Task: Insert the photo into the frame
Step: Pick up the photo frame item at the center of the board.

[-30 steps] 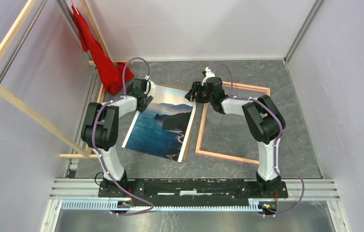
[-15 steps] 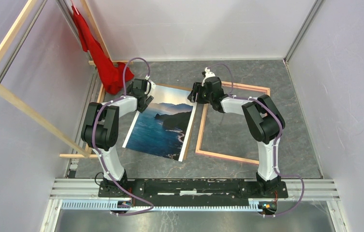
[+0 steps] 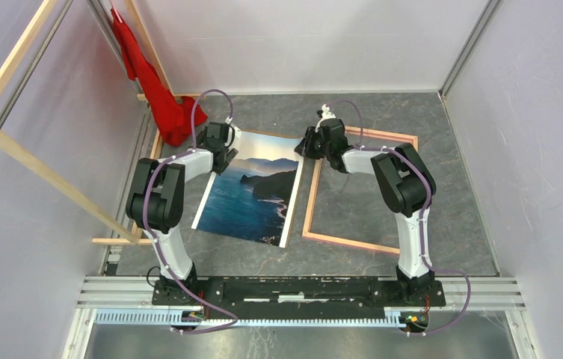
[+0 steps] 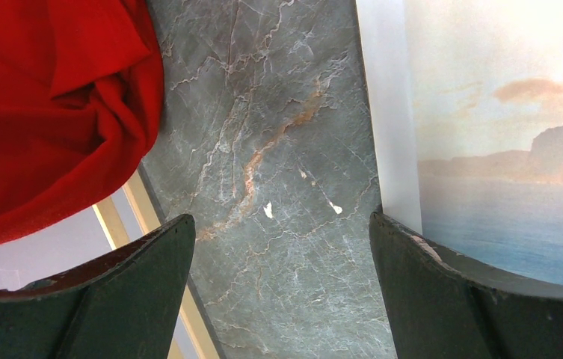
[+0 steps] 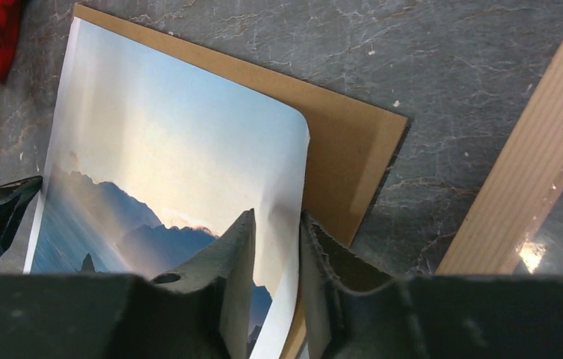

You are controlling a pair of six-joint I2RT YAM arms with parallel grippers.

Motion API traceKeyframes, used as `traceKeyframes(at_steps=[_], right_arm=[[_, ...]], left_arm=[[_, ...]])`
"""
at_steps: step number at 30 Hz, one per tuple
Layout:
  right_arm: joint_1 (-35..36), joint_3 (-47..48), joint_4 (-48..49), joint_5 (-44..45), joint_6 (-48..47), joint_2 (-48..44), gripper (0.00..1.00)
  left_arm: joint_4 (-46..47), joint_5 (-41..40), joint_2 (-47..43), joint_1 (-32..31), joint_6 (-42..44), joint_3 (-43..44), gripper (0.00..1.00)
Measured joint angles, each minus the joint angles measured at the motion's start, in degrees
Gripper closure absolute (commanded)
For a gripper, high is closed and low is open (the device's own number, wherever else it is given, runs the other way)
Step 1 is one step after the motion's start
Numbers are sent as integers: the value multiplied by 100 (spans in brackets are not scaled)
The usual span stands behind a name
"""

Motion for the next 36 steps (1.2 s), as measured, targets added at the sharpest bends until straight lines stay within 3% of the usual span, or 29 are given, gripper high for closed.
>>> traceKeyframes(at_steps=[7,10,15,26,32,36], right_arm=[[-22,81,-22,-103,140,85,95],[-28,79,-7,-188,179,48,100],[-50,-76,-2,-393,195,-450,100],[-168,-680,-328,-623,-55,-2605,100],[-837,-782,-1521,-157,-457,-4264,100],[-1307,-730,-2804,938,-813,-5672,100]], left_arm=[[-50,7,-2,0,0,26,1],[-181,85,-39,17,-2,66,0],[-850,514,-219,48,-9,153,0],[-2308,964,-984,229,-17,181,0],[-2564,984,-1547,330,-17,179,0],[-2643,1075,-1742,332,-15,109,0]])
